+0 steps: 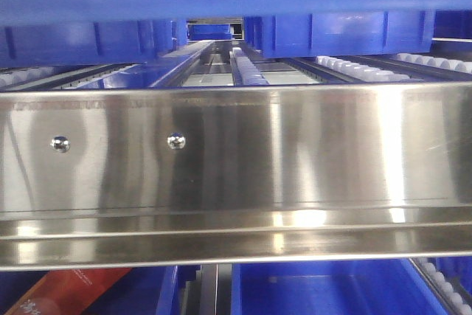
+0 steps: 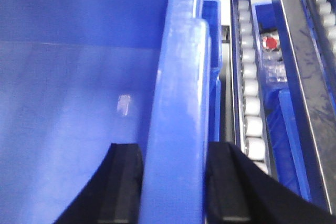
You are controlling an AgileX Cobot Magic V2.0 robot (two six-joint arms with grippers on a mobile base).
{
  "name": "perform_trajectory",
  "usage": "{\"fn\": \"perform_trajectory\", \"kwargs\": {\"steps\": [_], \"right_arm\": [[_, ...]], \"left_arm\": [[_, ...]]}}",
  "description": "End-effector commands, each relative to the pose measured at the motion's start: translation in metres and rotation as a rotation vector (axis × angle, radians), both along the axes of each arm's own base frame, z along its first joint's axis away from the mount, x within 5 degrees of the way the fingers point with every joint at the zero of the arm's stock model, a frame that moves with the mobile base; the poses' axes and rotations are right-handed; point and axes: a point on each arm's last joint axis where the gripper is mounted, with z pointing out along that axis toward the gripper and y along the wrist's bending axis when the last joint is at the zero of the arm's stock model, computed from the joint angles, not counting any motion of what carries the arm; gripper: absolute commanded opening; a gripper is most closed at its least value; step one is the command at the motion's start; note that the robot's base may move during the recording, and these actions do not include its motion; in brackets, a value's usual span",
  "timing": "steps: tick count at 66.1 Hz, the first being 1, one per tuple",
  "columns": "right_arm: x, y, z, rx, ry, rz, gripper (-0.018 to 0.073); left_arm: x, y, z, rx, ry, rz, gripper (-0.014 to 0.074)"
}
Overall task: Move blue bin to conveyor side
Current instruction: 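Lift the blue bin with both grippers and pull it off the shelf, then hold the bin with both grippers while the base turns and drives away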
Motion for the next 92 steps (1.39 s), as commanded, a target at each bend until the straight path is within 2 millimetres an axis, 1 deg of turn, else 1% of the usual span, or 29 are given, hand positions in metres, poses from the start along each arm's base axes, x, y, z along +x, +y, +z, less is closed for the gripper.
{"fn": "perform_trajectory", "kwargs": {"steps": [1,92], "right_arm": [[0.0,-0.0013,0.015,0.023,-0.142,0.005,-0.0079],[0.0,-0.0013,0.015,0.023,-0.142,0.005,-0.0079]], "left_arm": [[-0.0037,-0.0018,0.014,-0.014,-0.113,-0.027,-0.0016],[-0.0037,-0.0017,0.014,-0.013,-0.113,-0.027,-0.0016]]}}
